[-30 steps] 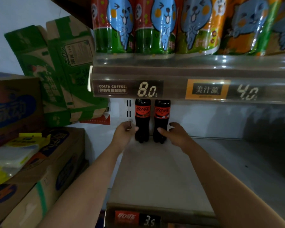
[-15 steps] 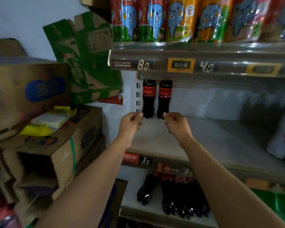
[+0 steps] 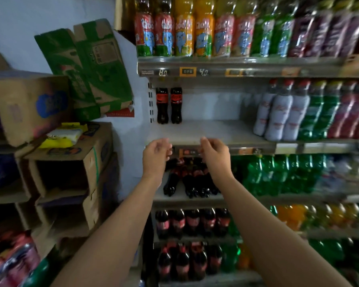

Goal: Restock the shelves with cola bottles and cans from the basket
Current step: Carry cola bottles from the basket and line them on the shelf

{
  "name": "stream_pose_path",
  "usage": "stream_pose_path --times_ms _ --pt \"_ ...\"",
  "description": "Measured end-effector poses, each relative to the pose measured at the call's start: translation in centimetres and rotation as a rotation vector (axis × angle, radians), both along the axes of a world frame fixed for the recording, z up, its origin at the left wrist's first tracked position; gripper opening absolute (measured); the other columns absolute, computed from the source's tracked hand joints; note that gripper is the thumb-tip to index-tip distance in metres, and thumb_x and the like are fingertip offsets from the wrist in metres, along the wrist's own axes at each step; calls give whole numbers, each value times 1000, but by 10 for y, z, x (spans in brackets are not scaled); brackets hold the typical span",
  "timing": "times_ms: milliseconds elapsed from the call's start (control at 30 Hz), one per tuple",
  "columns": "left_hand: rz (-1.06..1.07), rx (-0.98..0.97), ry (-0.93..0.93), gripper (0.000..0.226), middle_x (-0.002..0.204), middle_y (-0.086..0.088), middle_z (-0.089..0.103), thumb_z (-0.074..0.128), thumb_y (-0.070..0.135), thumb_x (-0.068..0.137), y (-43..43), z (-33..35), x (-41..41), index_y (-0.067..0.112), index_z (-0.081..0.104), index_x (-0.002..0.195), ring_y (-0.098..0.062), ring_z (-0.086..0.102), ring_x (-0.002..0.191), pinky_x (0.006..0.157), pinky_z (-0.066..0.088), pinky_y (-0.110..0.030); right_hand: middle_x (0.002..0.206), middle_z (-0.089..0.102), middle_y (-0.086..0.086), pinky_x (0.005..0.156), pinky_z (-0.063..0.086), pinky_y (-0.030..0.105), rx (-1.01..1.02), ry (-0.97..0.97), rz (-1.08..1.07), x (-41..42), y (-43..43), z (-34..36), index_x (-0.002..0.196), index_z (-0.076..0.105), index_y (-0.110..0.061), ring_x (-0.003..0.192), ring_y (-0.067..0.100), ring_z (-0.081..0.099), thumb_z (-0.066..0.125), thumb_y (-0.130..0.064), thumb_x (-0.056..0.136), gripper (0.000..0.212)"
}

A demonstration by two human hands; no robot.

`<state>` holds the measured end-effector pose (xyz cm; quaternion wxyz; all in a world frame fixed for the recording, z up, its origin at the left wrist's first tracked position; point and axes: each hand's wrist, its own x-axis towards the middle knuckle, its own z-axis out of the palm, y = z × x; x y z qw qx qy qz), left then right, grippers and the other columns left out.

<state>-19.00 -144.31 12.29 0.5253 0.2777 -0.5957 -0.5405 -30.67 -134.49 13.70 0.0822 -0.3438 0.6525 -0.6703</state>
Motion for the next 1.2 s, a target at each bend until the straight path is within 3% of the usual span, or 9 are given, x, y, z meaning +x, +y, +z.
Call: stream_pose_path --times_ms 200,500,700,800,933,1100,1200 --pt "-17 22 -64 11 90 -2 69 58 31 95 103 -14 49 22 63 92 -14 63 78 71 52 -28 80 70 5 75 56 43 4 -50 18 57 108 -5 89 67 -23 72 17 63 54 -44 93 25" --pt "-27 33 -92 20 93 -1 69 56 31 96 285 -21 109 14 64 102 -12 64 78 69 53 -25 75 67 -2 75 55 39 -44 -137 19 114 285 -25 97 67 -15 74 15 64 55 -40 94 28" --pt "-112 110 -97 15 92 1 70 56 31 96 422 -39 140 19 65 97 -15 65 81 70 54 -26 76 62 2 64 47 27 -94 -239 14 154 439 -48 95 66 -11 69 11 57 53 -32 97 25" --pt "-224 101 -85 16 93 -1 70 55 29 97 501 -37 149 16 65 98 -13 65 79 69 54 -24 75 62 3 64 49 26 -141 -230 -62 171 525 -50 96 65 -5 68 11 57 52 -32 98 30" --pt "-368 74 -86 19 96 0 71 54 29 97 592 -33 162 16 65 103 -7 67 78 66 54 -20 72 60 1 59 47 14 -187 -157 -223 204 629 -42 90 65 -4 63 3 56 49 -31 99 32" --pt "-582 42 -94 20 98 -1 71 52 32 98 694 -25 181 22 68 93 -15 67 88 77 56 -32 76 63 5 68 46 35 -202 -79 -420 261 751 -30 86 68 -15 70 17 58 49 -34 99 30" --pt "-725 37 -100 19 93 6 71 52 34 98 765 -22 195 23 68 94 -12 67 85 80 55 -33 73 62 1 65 45 32 -231 -54 -575 304 828 -23 90 69 -13 69 14 57 49 -34 99 31"
